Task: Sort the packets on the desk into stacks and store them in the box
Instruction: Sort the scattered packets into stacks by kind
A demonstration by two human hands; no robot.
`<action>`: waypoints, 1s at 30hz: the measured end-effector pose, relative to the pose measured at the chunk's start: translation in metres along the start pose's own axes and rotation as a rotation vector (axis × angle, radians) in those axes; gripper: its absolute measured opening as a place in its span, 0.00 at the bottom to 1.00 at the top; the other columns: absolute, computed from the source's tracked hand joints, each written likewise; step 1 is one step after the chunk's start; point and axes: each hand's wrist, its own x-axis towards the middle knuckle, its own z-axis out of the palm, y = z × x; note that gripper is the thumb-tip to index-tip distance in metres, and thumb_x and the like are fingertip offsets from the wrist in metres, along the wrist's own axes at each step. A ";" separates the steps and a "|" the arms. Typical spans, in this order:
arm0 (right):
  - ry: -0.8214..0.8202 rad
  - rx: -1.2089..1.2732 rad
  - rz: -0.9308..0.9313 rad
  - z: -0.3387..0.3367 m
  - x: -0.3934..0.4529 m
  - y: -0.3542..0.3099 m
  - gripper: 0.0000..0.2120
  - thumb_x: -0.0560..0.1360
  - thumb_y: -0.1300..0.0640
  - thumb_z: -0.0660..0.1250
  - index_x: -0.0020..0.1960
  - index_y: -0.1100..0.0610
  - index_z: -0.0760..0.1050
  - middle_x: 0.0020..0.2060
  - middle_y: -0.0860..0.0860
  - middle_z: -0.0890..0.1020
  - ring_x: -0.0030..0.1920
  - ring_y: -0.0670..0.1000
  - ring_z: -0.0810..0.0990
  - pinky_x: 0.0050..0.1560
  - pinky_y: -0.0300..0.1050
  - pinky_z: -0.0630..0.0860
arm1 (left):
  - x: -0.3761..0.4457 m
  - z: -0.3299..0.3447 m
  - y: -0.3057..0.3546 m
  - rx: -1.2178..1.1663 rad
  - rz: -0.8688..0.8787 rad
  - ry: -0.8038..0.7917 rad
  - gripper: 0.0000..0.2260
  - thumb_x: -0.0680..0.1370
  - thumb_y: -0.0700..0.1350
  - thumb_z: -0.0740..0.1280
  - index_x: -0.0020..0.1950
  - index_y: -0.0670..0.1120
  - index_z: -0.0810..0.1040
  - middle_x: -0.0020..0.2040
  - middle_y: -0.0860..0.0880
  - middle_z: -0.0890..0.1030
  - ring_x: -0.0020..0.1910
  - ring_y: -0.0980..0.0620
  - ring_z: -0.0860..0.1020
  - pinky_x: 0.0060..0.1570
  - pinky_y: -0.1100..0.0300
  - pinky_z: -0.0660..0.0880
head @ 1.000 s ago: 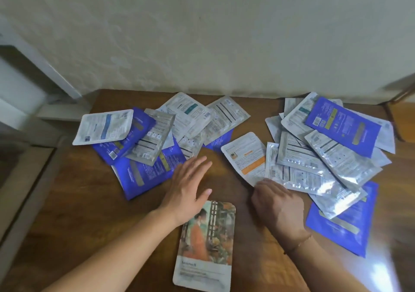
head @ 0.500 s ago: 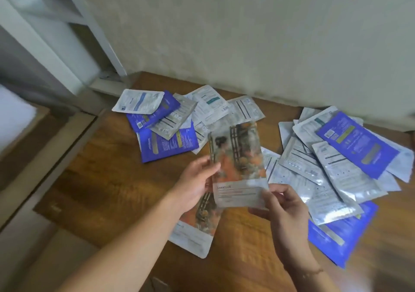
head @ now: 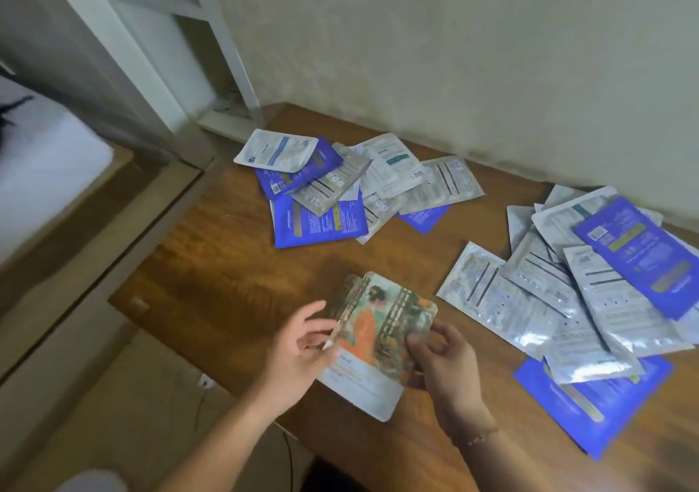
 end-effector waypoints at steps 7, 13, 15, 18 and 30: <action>0.040 -0.193 -0.002 0.030 0.011 0.022 0.14 0.75 0.61 0.71 0.57 0.56 0.72 0.41 0.53 0.87 0.39 0.51 0.87 0.39 0.56 0.84 | -0.011 -0.017 -0.043 0.107 0.039 -0.028 0.40 0.67 0.48 0.79 0.72 0.63 0.61 0.69 0.61 0.72 0.68 0.63 0.70 0.65 0.63 0.70; 0.022 -0.562 -0.145 0.013 0.015 0.013 0.23 0.73 0.57 0.74 0.65 0.53 0.70 0.35 0.47 0.85 0.33 0.44 0.84 0.33 0.36 0.80 | -0.008 -0.023 -0.050 0.428 0.123 -0.098 0.44 0.68 0.56 0.78 0.75 0.65 0.54 0.76 0.67 0.56 0.75 0.68 0.53 0.75 0.55 0.57; 0.097 -0.810 -0.311 0.000 0.016 0.011 0.20 0.74 0.53 0.72 0.63 0.51 0.73 0.34 0.44 0.82 0.35 0.42 0.81 0.33 0.30 0.73 | -0.006 -0.025 -0.053 0.680 0.174 -0.183 0.48 0.67 0.63 0.74 0.76 0.64 0.46 0.77 0.66 0.40 0.76 0.64 0.37 0.75 0.53 0.43; 0.105 -1.065 -0.578 -0.006 0.032 0.009 0.17 0.75 0.45 0.68 0.61 0.49 0.76 0.48 0.43 0.79 0.49 0.46 0.76 0.45 0.35 0.71 | -0.001 -0.027 -0.063 0.899 0.241 -0.210 0.48 0.66 0.72 0.67 0.76 0.62 0.42 0.76 0.63 0.36 0.75 0.60 0.31 0.74 0.49 0.35; -0.039 -1.146 -0.579 0.016 0.072 0.004 0.18 0.76 0.50 0.67 0.64 0.54 0.77 0.54 0.49 0.75 0.56 0.51 0.71 0.57 0.44 0.71 | 0.008 -0.022 -0.072 0.885 0.436 -0.115 0.39 0.71 0.72 0.61 0.78 0.59 0.55 0.78 0.61 0.54 0.77 0.59 0.45 0.74 0.52 0.39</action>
